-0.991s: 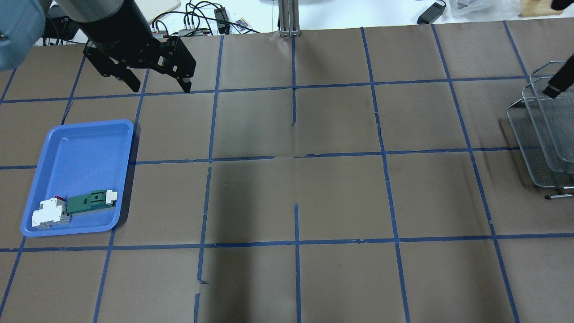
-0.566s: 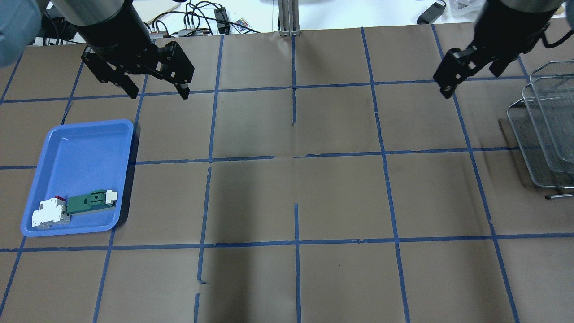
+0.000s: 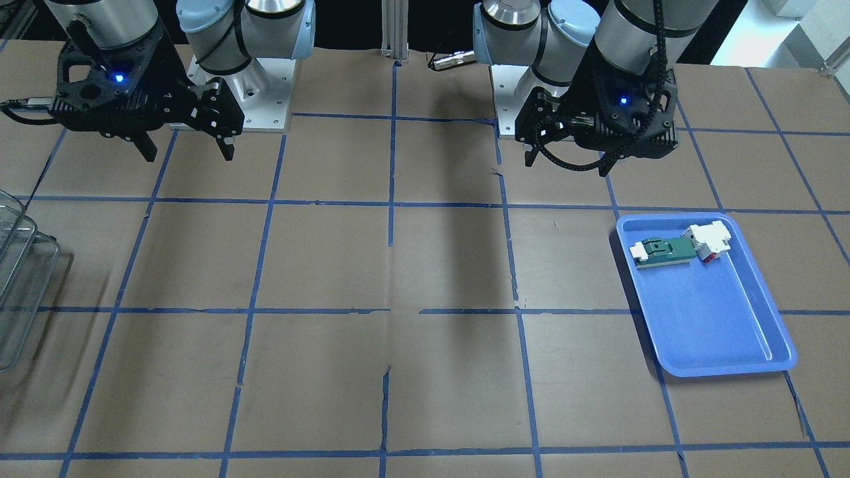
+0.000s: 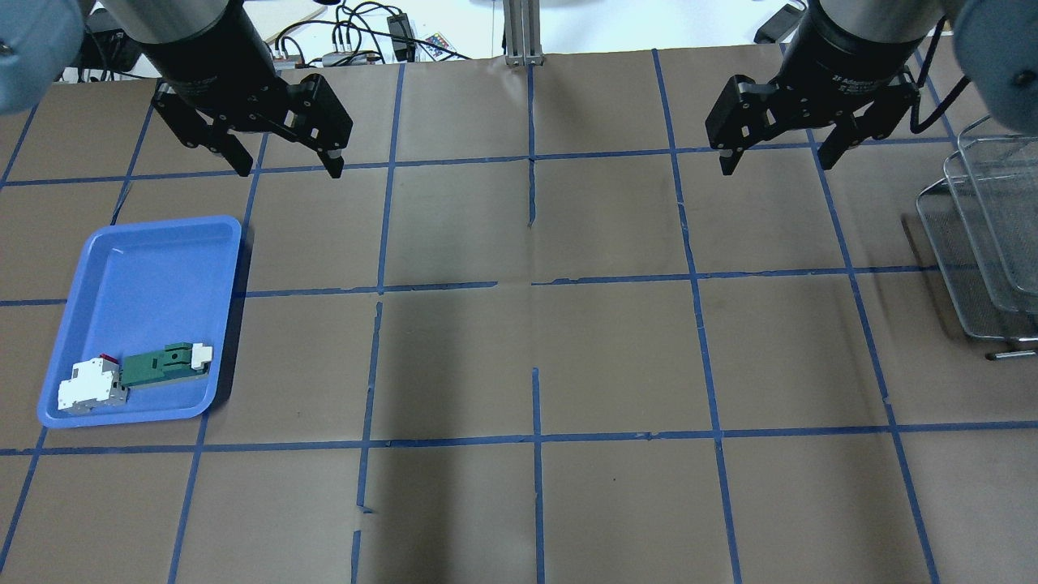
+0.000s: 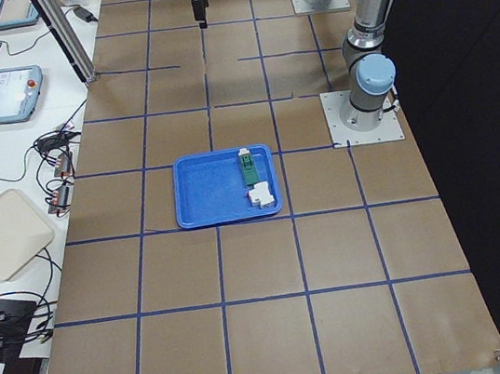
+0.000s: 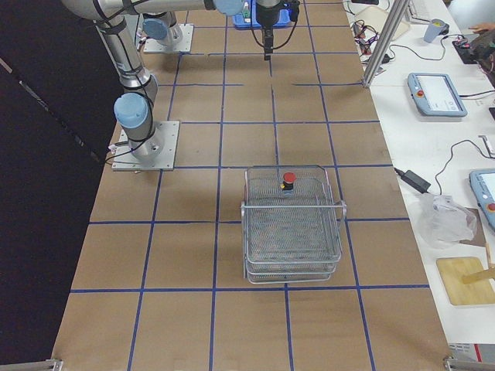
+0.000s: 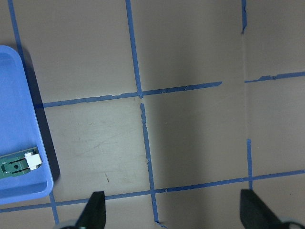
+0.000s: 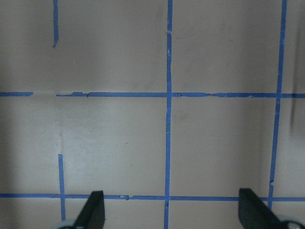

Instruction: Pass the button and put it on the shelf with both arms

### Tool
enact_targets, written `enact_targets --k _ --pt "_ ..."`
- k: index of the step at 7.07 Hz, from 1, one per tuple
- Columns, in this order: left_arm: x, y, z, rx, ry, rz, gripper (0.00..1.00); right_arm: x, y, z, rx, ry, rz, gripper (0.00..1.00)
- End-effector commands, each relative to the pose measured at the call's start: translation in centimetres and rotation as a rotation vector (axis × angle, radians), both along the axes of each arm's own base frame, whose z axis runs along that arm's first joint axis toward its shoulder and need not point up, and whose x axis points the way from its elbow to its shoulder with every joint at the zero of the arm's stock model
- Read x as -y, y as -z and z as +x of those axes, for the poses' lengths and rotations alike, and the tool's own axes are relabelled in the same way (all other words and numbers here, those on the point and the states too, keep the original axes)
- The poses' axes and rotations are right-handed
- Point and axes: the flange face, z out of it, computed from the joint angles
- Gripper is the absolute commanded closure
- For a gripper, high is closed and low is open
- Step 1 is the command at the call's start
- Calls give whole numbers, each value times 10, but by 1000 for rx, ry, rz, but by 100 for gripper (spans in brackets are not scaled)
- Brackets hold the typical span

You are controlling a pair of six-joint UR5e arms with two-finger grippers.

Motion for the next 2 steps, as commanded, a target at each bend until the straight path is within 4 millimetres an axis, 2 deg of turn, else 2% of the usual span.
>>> enact_targets --k 1,2 --pt "-2 3 1 4 1 6 0 0 5 -1 -2 24 6 0" --pt "-3 6 1 6 -6 14 0 1 5 -1 -4 24 2 0"
